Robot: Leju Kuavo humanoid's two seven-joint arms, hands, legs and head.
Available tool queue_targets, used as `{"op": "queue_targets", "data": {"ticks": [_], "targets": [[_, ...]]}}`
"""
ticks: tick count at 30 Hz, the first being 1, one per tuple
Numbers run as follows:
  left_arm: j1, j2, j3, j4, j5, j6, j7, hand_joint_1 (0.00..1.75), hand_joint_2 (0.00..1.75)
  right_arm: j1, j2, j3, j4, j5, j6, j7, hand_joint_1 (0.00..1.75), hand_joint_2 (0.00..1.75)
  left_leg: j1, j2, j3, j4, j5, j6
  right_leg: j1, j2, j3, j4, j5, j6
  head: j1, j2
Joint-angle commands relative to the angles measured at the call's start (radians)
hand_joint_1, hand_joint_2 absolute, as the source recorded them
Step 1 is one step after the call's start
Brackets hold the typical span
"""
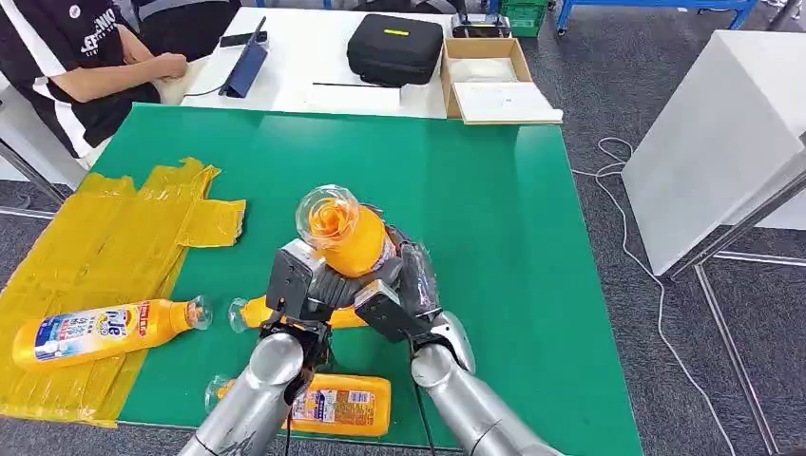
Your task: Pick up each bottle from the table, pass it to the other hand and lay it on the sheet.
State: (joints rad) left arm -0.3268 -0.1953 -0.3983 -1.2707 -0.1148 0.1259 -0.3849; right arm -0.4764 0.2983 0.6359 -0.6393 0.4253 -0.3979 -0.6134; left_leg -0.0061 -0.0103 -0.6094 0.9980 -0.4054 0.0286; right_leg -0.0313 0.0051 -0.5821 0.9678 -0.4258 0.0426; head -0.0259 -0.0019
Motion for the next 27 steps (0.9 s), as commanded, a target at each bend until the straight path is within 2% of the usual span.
{"op": "queue_targets", "data": {"ticks": [1,6,7,8,13,20,25,27], "targets": [[-0.059,-0.026,-0.045,0.011,0.006,-0.022,0.006,1.75,1.75,0.028,-0.012,0.074,0.009,0.018,0.004,-0.003,1.75,1.75,0.003,-0.003,0.002,0.002,-0.002,-0.003,0.003,-0.005,0.005,0.000,-0.002,-0.004,0.000,0.000],[-0.052,-0.021,-0.028,0.000,0.012,-0.021,0.006,1.75,1.75,0.050,-0.030,0.064,-0.035,0.009,-0.014,-0.016,1.75,1.75,0.002,-0.003,0.001,0.001,-0.001,-0.002,0.002,-0.004,0.003,0.000,-0.002,-0.003,0.000,0.000],[-0.048,-0.019,-0.021,-0.005,0.013,-0.020,0.006,1.75,1.75,0.061,-0.036,0.060,-0.061,0.001,-0.006,-0.019,0.79,1.75,0.002,-0.003,0.002,0.001,-0.001,-0.002,0.002,-0.005,0.004,0.000,-0.002,-0.003,0.000,0.000],[-0.041,-0.016,-0.012,-0.012,0.016,-0.018,0.005,1.75,1.75,0.075,-0.048,0.058,-0.100,-0.003,-0.003,-0.022,0.00,1.75,0.002,-0.003,0.001,0.001,0.000,-0.002,0.002,-0.004,0.002,-0.001,-0.001,-0.002,0.000,0.000],[-0.012,0.009,0.016,-0.049,0.021,0.005,-0.002,1.75,1.75,0.114,-0.101,0.056,-0.267,-0.009,0.011,-0.005,0.00,1.75,0.002,-0.002,0.001,0.001,-0.001,-0.002,0.002,-0.003,0.003,0.000,-0.001,-0.003,0.000,0.000],[0.036,0.030,0.078,-0.039,-0.110,0.158,-0.020,1.75,1.75,0.222,-0.215,0.015,-0.610,0.004,-0.019,0.042,0.00,1.75,0.001,-0.002,0.002,0.000,-0.001,-0.002,0.002,-0.003,0.004,-0.001,-0.001,-0.003,0.000,0.000],[0.040,0.039,0.094,-0.037,-0.155,0.200,-0.018,1.75,1.75,0.237,-0.234,0.000,-0.658,0.018,-0.034,0.057,0.00,1.75,0.001,-0.001,0.000,0.000,-0.001,-0.002,0.001,-0.002,0.002,-0.001,-0.001,-0.002,0.000,0.000],[0.044,0.050,0.118,-0.027,-0.321,0.339,-0.011,1.75,1.75,0.240,-0.249,-0.018,-0.684,0.033,-0.056,0.073,0.00,1.75,0.001,-0.001,0.001,0.000,-0.001,-0.002,0.001,-0.002,0.002,0.000,-0.001,-0.003,0.000,0.000]]}}
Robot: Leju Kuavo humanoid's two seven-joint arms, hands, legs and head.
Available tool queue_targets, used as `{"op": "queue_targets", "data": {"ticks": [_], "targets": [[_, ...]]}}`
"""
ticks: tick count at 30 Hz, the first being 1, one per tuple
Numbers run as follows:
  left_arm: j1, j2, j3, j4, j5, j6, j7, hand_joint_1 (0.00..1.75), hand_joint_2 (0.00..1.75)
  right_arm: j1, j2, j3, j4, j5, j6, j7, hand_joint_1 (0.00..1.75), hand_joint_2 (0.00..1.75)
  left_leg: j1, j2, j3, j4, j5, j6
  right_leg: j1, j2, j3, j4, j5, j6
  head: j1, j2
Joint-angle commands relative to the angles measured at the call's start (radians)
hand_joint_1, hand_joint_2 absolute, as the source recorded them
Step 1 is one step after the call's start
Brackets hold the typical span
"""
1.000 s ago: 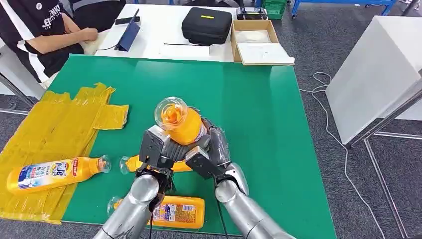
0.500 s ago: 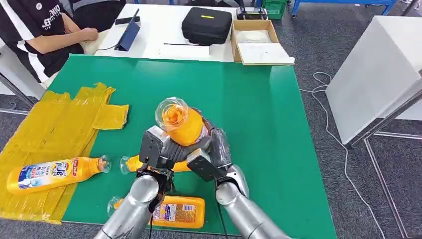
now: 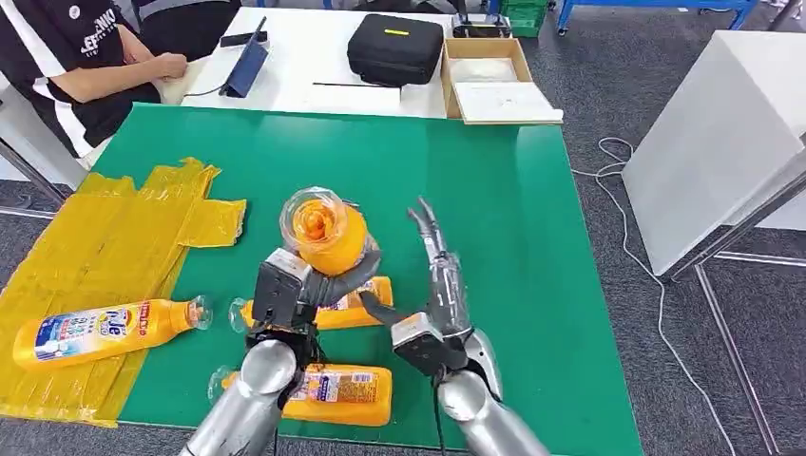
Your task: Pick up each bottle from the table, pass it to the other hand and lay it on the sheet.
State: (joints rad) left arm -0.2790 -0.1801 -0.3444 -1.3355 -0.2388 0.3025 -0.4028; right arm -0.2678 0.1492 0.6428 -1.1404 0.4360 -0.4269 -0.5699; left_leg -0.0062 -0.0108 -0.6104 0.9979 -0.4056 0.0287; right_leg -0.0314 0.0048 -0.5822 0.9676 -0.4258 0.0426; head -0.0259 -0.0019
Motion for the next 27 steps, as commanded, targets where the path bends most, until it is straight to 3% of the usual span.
{"op": "queue_targets", "data": {"ticks": [1,8,11,12,14,15,16,18,19,22,24,25,26,27], "targets": [[0.002,0.051,0.083,0.061,-0.346,0.239,0.057,1.75,1.75,0.051,-0.111,-0.047,-0.211,0.033,-0.041,0.038,0.00,1.75,0.001,0.000,0.003,0.001,-0.001,-0.003,0.002,-0.002,0.004,0.000,-0.001,-0.004,0.000,0.000],[0.005,0.068,0.124,0.108,-0.480,0.291,0.089,1.75,1.75,0.089,-0.123,-0.074,-0.245,0.057,-0.055,0.040,0.00,1.75,0.001,0.000,0.003,0.000,-0.001,-0.002,0.001,-0.001,0.003,-0.001,-0.001,-0.003,0.000,0.000],[0.010,0.128,0.212,0.220,-0.632,0.381,0.127,1.75,1.75,0.134,-0.156,-0.106,-0.282,0.081,-0.076,0.038,0.00,1.75,0.001,0.000,0.005,-0.001,-0.001,-0.002,0.001,-0.001,0.006,-0.002,-0.001,-0.003,0.000,0.000],[0.016,0.139,0.283,0.240,-0.735,0.396,0.125,1.75,1.75,0.144,-0.171,-0.113,-0.286,0.081,-0.080,0.037,0.00,1.75,0.000,0.001,0.005,-0.002,0.000,-0.002,0.001,0.000,0.005,-0.003,0.000,-0.003,0.000,0.000],[0.032,0.111,0.555,0.240,-0.987,0.396,0.050,1.75,1.75,0.158,-0.208,-0.123,-0.277,0.071,-0.101,0.010,0.00,1.75,0.001,0.003,0.006,-0.002,-0.001,-0.002,0.001,0.003,0.005,-0.003,0.000,-0.003,0.000,0.000],[0.044,0.112,0.635,0.190,-1.158,0.396,0.060,1.75,1.75,0.164,-0.221,-0.125,-0.274,0.059,-0.109,-0.003,0.00,1.75,0.001,0.006,0.008,-0.003,-0.002,-0.003,0.002,0.004,0.007,-0.003,0.000,-0.004,0.000,0.000],[0.058,0.157,0.639,0.146,-1.308,0.396,0.127,1.75,1.75,0.177,-0.231,-0.130,-0.275,0.054,-0.116,-0.011,0.00,1.75,0.001,0.005,0.004,-0.002,-0.001,-0.002,0.001,0.004,0.003,-0.002,0.001,-0.003,0.000,0.000],[0.054,0.504,0.175,0.203,-1.332,0.396,0.632,1.75,1.75,0.190,-0.246,-0.131,-0.280,0.054,-0.126,-0.018,0.00,1.75,0.002,0.008,0.006,-0.002,-0.003,-0.003,0.002,0.007,0.004,-0.002,0.000,-0.004,0.000,0.000],[0.021,0.560,0.075,0.284,-1.332,0.396,0.740,1.75,1.75,0.194,-0.257,-0.130,-0.280,0.051,-0.132,-0.020,0.00,1.75,0.002,0.008,0.007,-0.001,-0.003,-0.004,0.003,0.006,0.005,-0.001,-0.001,-0.005,0.000,0.000],[-0.024,0.583,0.106,0.436,-1.332,0.396,0.733,1.75,1.75,0.210,-0.278,-0.134,-0.281,0.030,-0.143,-0.049,0.00,1.75,0.003,0.001,0.005,-0.001,-0.001,-0.005,0.003,-0.001,0.005,0.000,-0.002,-0.006,0.000,0.000],[-0.113,0.597,0.152,0.607,-1.332,0.396,0.672,1.75,1.75,0.245,-0.305,-0.130,-0.287,0.016,-0.173,-0.045,0.00,1.75,0.003,0.008,0.007,-0.003,-0.001,-0.005,0.004,0.007,0.000,-0.001,0.001,-0.010,-0.002,0.000],[-0.032,0.648,0.111,0.543,-1.282,0.396,0.723,1.75,1.75,0.267,-0.314,-0.135,-0.296,0.010,-0.185,-0.050,0.00,1.75,0.002,0.008,0.005,-0.003,0.000,-0.004,0.003,0.006,-0.001,-0.001,0.001,-0.007,0.000,0.000],[-0.032,0.648,0.111,0.543,-1.282,0.396,0.723,1.75,1.75,0.267,-0.314,-0.135,-0.296,0.010,-0.185,-0.050,0.00,1.75,0.003,0.001,0.004,-0.002,0.000,-0.004,0.004,-0.001,0.002,-0.001,-0.001,-0.008,0.000,0.000],[-0.032,0.648,0.111,0.543,-1.282,0.396,0.723,1.75,1.75,0.267,-0.314,-0.135,-0.296,0.010,-0.185,-0.050,0.00,1.75,0.005,0.004,0.005,-0.002,-0.001,-0.004,0.004,0.005,0.000,-0.001,-0.001,-0.007,0.000,0.000]]}}
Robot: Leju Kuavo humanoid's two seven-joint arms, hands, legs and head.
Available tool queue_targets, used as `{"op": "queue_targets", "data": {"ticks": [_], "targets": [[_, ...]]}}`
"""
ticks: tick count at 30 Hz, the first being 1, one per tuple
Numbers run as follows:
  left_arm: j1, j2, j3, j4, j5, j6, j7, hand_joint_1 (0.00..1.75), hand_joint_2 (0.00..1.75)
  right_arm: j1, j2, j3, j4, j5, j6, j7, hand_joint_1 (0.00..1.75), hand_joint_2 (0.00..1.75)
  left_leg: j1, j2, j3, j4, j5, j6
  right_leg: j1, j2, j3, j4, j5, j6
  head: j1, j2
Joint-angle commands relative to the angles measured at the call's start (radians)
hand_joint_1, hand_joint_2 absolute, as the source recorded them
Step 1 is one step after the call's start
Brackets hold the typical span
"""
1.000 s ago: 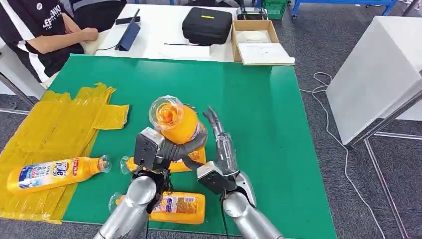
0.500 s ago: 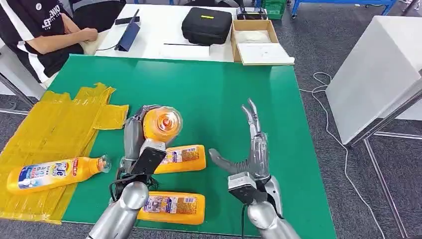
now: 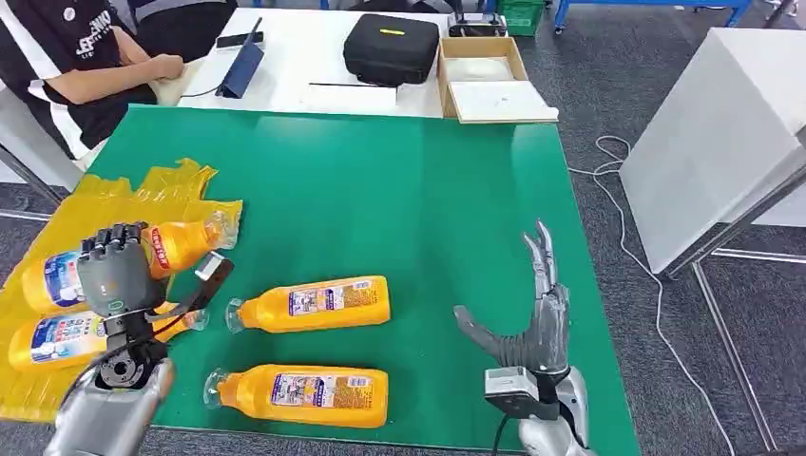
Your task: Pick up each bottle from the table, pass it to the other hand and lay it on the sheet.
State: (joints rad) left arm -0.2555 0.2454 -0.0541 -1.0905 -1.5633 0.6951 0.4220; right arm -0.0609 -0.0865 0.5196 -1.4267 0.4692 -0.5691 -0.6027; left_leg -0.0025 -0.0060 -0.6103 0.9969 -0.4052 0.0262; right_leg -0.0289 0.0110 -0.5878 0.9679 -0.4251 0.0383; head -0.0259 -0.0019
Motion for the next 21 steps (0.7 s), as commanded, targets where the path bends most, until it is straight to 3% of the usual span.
{"op": "queue_targets", "data": {"ticks": [1,4,5,7,11,21], "targets": [[-0.056,0.222,-0.179,0.298,0.042,0.003,-0.102,1.75,1.75,0.060,-0.078,-0.011,-0.009,-0.023,-0.043,-0.017,0.00,1.75,0.003,-0.001,0.005,0.000,-0.002,-0.002,0.002,-0.002,0.007,-0.002,-0.001,-0.003,0.001,0.000],[-0.056,0.222,-0.179,0.298,0.042,0.003,-0.102,1.75,1.75,0.060,-0.078,-0.011,-0.009,-0.023,-0.043,-0.017,0.00,1.75,0.002,0.003,-0.001,0.000,-0.001,-0.002,0.002,0.002,0.002,0.000,0.000,-0.002,0.000,0.000],[-0.129,0.185,-0.135,0.403,-0.007,0.003,-0.122,1.75,1.75,0.088,-0.088,-0.010,-0.030,-0.024,-0.054,-0.019,0.00,1.75,0.003,0.003,0.001,0.001,-0.002,-0.003,0.003,0.001,0.004,0.000,0.000,-0.004,0.000,0.000],[-0.164,0.196,-0.060,0.490,-0.007,0.003,-0.148,1.75,1.75,0.129,-0.097,-0.015,-0.051,-0.023,-0.075,-0.022,0.00,1.75,0.002,-0.004,-0.001,0.000,0.000,-0.003,0.002,-0.006,0.004,0.000,-0.001,-0.003,0.001,0.000],[-0.188,0.196,0.126,0.579,-0.002,0.003,-0.224,1.75,1.75,0.167,-0.110,-0.002,-0.062,-0.017,-0.098,-0.017,0.00,1.75,0.002,-0.003,0.000,0.000,0.000,-0.003,0.003,-0.004,0.004,-0.001,0.000,-0.003,0.001,0.000],[-0.167,0.159,0.238,0.630,-0.007,0.003,-0.219,1.75,1.75,0.151,-0.100,0.022,-0.020,0.011,-0.091,0.024,0.00,1.75,0.003,0.001,0.001,-0.001,0.000,-0.003,0.003,-0.001,0.003,-0.001,0.001,-0.005,0.000,0.000]]}}
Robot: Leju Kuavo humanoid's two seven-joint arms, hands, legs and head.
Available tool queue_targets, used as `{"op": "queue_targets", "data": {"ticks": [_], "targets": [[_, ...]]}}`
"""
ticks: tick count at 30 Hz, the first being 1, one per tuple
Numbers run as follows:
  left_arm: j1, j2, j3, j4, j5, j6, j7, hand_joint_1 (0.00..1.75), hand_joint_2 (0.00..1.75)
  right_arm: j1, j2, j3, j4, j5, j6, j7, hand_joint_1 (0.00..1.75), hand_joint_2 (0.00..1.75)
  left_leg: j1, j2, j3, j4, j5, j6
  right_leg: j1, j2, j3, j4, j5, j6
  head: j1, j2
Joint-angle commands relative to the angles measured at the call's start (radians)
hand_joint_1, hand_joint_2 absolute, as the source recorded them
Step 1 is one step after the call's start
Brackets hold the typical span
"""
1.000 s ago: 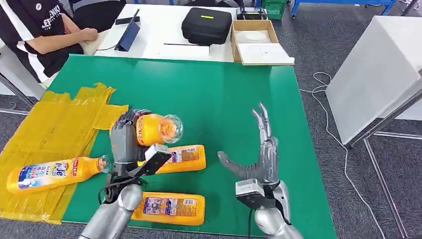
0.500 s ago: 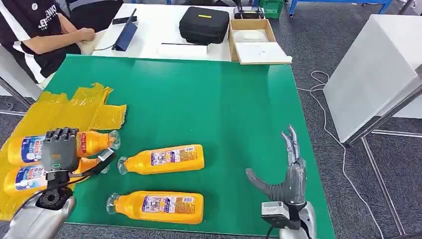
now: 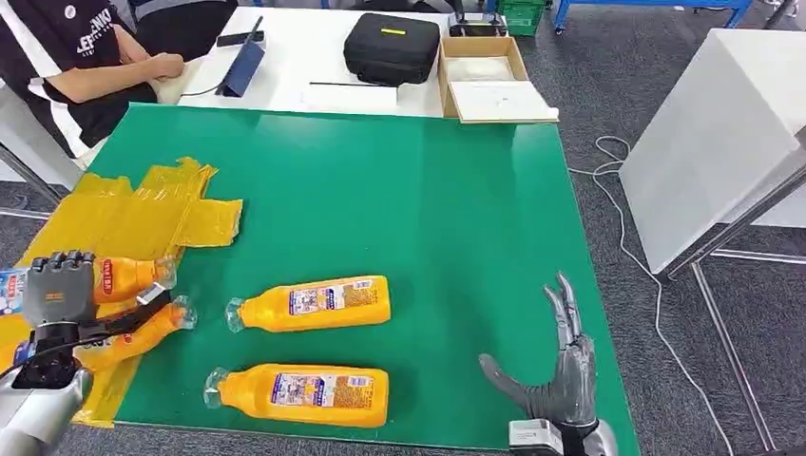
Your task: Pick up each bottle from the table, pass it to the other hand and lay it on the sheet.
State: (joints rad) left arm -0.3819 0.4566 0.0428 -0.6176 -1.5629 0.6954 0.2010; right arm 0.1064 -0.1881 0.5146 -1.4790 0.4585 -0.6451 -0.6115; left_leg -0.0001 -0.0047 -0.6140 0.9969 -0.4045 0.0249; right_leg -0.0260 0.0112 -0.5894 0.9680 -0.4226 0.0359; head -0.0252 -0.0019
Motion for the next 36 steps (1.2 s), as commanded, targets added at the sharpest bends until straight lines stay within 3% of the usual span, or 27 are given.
{"op": "queue_targets", "data": {"ticks": [1,18,19,20,36], "targets": [[-0.041,-0.052,0.141,0.157,-0.008,0.003,0.002,1.75,1.75,-0.017,0.002,0.027,0.032,0.021,-0.015,0.033,0.00,1.75,0.000,0.000,0.005,-0.001,-0.001,-0.002,0.001,-0.001,0.005,-0.001,-0.001,-0.003,0.000,0.000],[-0.015,-0.062,0.199,0.144,0.005,0.003,-0.034,1.69,1.75,-0.011,-0.006,0.022,0.041,0.021,-0.010,0.032,0.00,1.75,0.001,0.000,0.008,-0.001,-0.002,-0.003,0.002,-0.002,0.008,-0.002,-0.002,-0.005,0.000,0.000],[-0.010,-0.066,0.207,0.137,0.001,0.003,-0.043,0.73,1.75,-0.010,-0.005,0.022,0.042,0.021,-0.010,0.031,0.00,1.75,0.000,0.000,0.005,-0.001,0.000,-0.002,0.001,-0.001,0.005,-0.002,-0.001,-0.003,0.000,0.000],[-0.004,-0.072,0.216,0.125,-0.004,0.003,-0.049,0.00,1.75,-0.010,-0.002,0.022,0.044,0.020,-0.009,0.031,0.00,1.75,0.000,0.000,0.004,-0.001,0.000,-0.002,0.001,-0.001,0.004,-0.001,0.000,-0.002,0.000,0.000],[0.010,-0.111,0.213,0.095,-0.008,0.003,-0.060,0.00,1.75,-0.024,0.005,0.019,0.067,0.015,-0.001,0.026,0.00,1.75,0.000,0.000,0.006,-0.002,0.000,-0.002,0.000,-0.001,0.007,-0.002,-0.001,-0.003,-0.001,0.000]]}}
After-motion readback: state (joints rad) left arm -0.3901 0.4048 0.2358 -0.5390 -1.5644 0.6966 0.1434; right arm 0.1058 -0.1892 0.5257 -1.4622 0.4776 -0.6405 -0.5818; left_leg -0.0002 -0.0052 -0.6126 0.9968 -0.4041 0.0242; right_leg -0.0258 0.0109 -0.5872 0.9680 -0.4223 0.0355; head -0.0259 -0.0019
